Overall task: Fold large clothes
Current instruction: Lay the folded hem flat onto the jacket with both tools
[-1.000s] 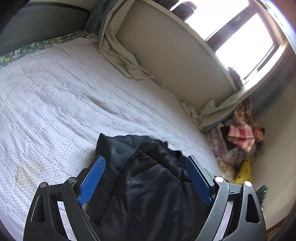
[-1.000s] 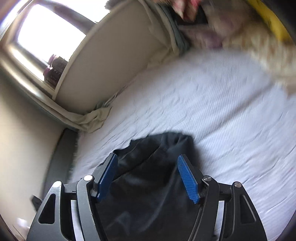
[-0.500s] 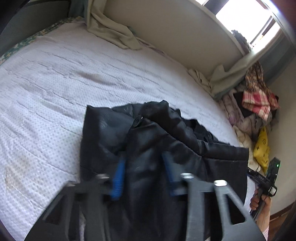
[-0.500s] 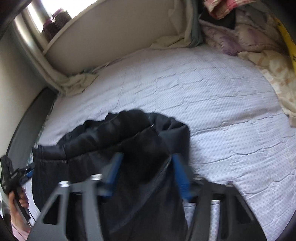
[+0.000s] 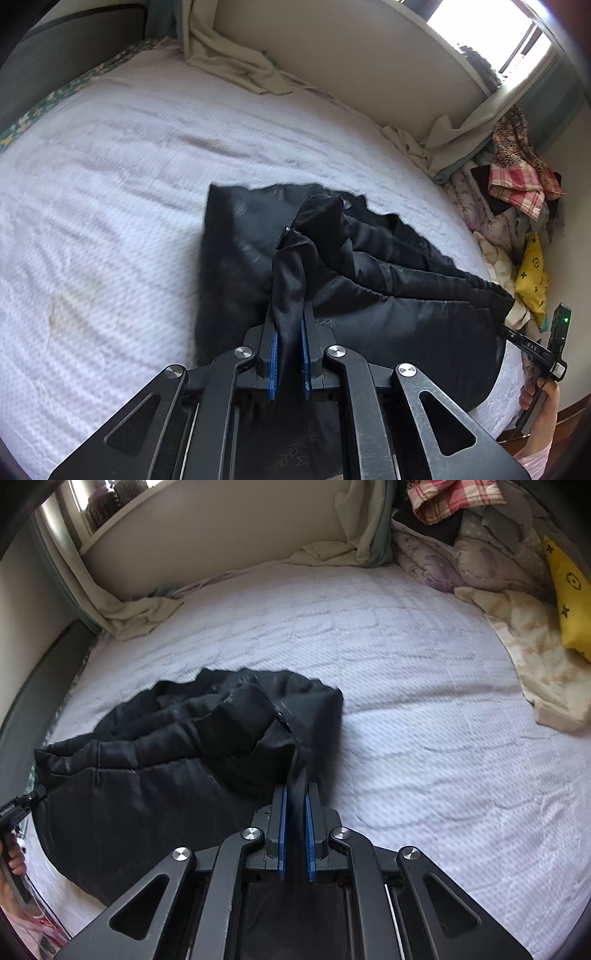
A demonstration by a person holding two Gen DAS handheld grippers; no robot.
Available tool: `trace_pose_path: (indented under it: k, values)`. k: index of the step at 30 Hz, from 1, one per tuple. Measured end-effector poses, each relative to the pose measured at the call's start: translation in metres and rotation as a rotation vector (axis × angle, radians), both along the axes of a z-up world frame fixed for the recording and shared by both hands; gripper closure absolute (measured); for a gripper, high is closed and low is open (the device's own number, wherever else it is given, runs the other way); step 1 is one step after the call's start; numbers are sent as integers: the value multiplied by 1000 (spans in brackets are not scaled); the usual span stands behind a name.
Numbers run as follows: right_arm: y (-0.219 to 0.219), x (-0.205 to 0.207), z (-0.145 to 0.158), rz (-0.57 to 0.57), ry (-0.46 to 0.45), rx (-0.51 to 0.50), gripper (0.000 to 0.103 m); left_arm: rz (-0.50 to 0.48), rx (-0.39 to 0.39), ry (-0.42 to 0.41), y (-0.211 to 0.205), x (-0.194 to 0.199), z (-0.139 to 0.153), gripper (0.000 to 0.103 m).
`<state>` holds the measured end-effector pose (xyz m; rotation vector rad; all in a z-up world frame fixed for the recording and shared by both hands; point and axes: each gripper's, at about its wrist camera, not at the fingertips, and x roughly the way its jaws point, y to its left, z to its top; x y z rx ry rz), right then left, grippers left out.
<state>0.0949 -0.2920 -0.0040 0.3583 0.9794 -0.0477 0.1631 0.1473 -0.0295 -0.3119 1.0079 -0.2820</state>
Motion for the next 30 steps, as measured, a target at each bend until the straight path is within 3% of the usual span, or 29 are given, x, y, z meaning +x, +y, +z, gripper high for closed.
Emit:
trace_pose_path:
  k: [6, 11, 17, 22, 26, 30]
  values:
    - [-1, -4, -35, -14, 78, -3, 101, 19, 55, 83, 2, -2, -30, 92]
    - [8, -2, -47, -1, 79, -45, 101, 12, 93, 88, -6, -2, -40, 91]
    - [19, -1, -67, 0, 155, -134, 101, -13, 162, 68, -22, -4, -40, 91]
    - [17, -4, -88, 1, 210, -134, 103, -24, 190, 72, -39, 7, -48, 89]
    - [-10, -11, -69, -116, 198, -29, 103, 11, 179, 66, -31, 7, -31, 81]
    - [-13, -24, -20, -156, 47, -103, 97, 88, 185, -46, -21, -4, 7, 62]
